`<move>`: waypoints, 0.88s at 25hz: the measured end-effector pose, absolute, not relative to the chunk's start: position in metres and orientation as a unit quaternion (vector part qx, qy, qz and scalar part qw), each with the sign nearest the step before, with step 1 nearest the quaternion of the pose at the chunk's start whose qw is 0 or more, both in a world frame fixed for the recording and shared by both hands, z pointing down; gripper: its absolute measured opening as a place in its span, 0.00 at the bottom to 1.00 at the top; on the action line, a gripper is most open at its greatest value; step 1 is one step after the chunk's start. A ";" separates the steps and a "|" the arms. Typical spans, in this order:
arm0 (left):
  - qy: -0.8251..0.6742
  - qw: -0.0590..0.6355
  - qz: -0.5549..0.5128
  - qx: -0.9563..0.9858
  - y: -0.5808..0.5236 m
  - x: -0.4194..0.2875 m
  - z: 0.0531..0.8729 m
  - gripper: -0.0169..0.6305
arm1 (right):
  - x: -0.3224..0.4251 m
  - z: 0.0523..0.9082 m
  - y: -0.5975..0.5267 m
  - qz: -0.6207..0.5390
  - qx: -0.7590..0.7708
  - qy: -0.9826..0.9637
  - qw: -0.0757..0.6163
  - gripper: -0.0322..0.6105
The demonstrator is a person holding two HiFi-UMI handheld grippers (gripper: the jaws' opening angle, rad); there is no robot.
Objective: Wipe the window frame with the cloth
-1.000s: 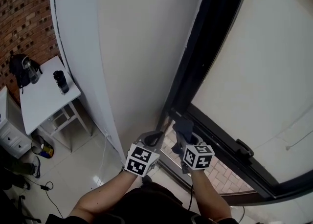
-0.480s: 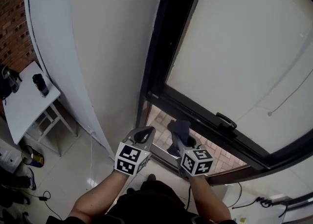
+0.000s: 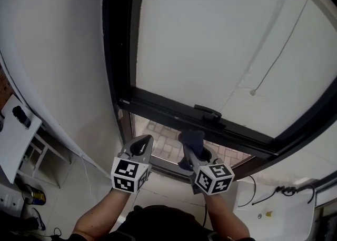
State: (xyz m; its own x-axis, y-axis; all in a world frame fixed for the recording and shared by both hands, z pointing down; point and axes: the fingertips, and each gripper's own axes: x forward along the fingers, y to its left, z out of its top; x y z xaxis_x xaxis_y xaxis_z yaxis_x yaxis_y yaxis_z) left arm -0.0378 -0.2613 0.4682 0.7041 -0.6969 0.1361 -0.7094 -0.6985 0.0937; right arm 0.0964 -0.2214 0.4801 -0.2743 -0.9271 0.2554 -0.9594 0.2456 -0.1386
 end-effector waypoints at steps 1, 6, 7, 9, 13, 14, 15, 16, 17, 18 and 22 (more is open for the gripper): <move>-0.376 0.069 0.045 0.923 -0.258 -0.027 0.464 0.02 | 0.109 0.477 -0.215 0.134 0.605 -0.783 0.058 0.25; -0.353 0.063 0.030 0.933 -0.240 0.027 0.441 0.02 | 0.177 0.466 -0.175 0.130 0.638 -0.757 0.053 0.25; -0.349 0.065 0.029 0.934 -0.235 0.037 0.438 0.02 | 0.190 0.464 -0.168 0.129 0.644 -0.752 0.052 0.25; -0.341 0.066 0.032 0.937 -0.226 0.056 0.432 0.02 | 0.215 0.457 -0.153 0.127 0.656 -0.742 0.044 0.25; -0.336 0.058 0.038 0.939 -0.214 0.082 0.422 0.02 | 0.257 0.448 -0.127 0.125 0.678 -0.724 0.031 0.25; -0.332 0.057 0.040 0.941 -0.209 0.088 0.421 0.02 | 0.264 0.448 -0.122 0.125 0.681 -0.721 0.030 0.25; -0.326 0.055 0.042 0.943 -0.205 0.095 0.421 0.02 | 0.271 0.447 -0.116 0.125 0.684 -0.718 0.029 0.25; -0.319 0.053 0.043 0.945 -0.200 0.102 0.420 0.02 | 0.278 0.445 -0.111 0.123 0.686 -0.716 0.028 0.25; -0.313 0.051 0.046 0.947 -0.196 0.109 0.419 0.02 | 0.284 0.444 -0.106 0.120 0.688 -0.715 0.028 0.25; -0.308 0.048 0.050 0.949 -0.191 0.115 0.418 0.02 | 0.289 0.442 -0.100 0.115 0.688 -0.716 0.030 0.25; -0.298 0.045 0.062 0.952 -0.177 0.131 0.413 0.02 | 0.308 0.446 -0.080 0.100 0.694 -0.712 0.039 0.24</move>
